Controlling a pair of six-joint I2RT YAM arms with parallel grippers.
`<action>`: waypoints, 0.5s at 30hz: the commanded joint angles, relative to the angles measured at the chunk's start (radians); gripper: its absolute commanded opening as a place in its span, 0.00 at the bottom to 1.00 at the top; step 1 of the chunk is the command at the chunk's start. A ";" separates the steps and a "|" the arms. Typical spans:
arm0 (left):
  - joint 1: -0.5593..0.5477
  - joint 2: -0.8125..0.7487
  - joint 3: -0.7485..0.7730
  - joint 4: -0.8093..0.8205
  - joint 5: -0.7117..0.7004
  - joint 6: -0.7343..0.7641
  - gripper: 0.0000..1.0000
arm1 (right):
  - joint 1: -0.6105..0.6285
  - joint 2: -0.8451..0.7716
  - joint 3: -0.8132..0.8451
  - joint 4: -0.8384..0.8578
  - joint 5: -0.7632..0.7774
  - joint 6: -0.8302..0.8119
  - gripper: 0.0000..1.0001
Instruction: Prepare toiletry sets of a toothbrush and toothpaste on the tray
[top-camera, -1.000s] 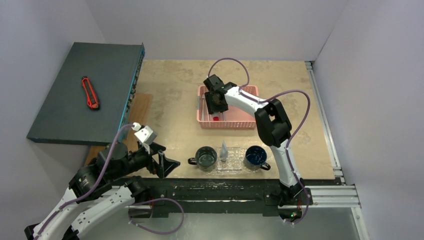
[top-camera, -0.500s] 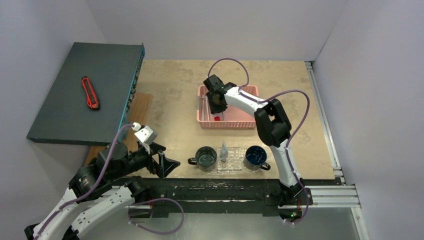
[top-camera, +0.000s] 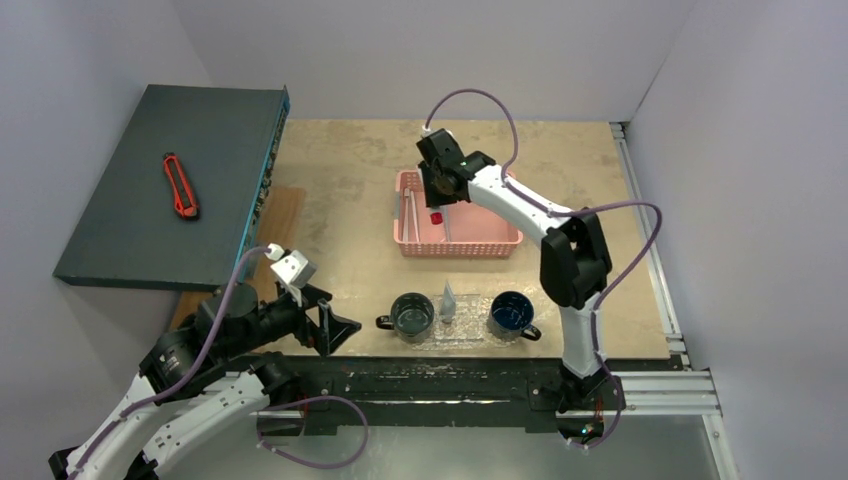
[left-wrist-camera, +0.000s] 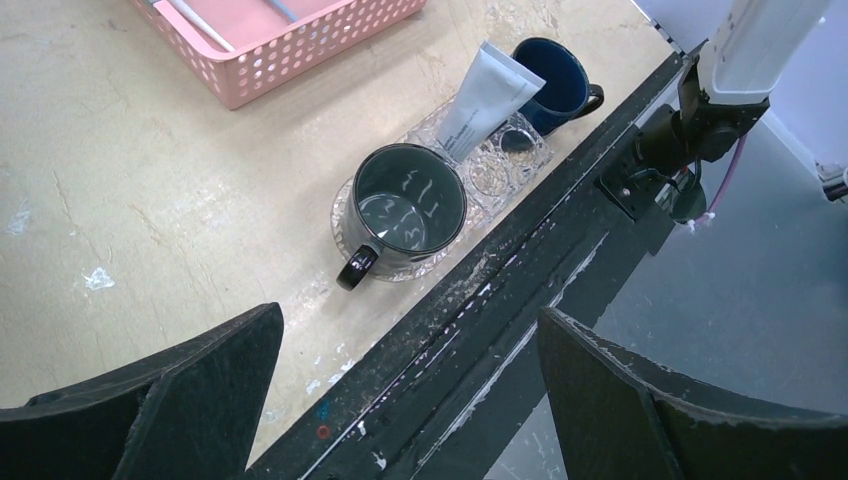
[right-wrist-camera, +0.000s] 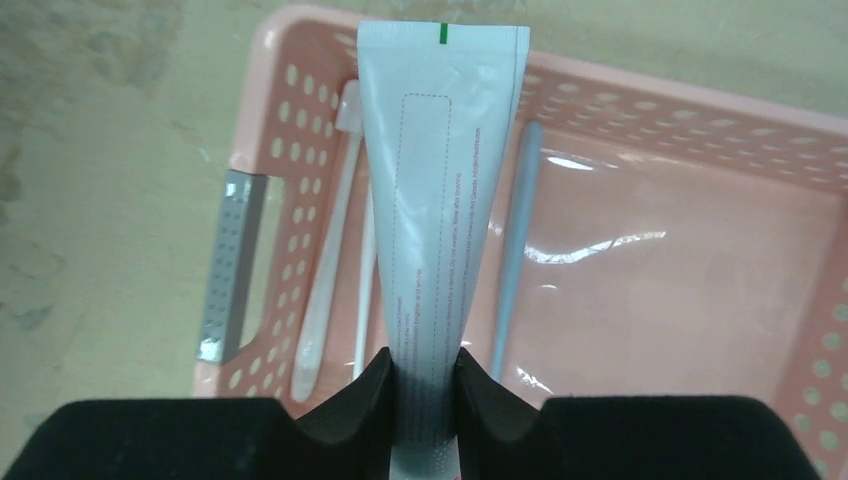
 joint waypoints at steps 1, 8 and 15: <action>0.004 0.016 0.006 0.023 0.012 0.019 0.98 | -0.002 -0.143 -0.019 0.060 0.007 0.016 0.25; 0.004 0.025 0.019 0.055 0.031 -0.008 0.98 | 0.032 -0.319 -0.115 0.131 -0.066 0.049 0.26; 0.003 0.042 0.036 0.134 0.034 -0.063 0.98 | 0.182 -0.479 -0.228 0.202 0.023 0.130 0.27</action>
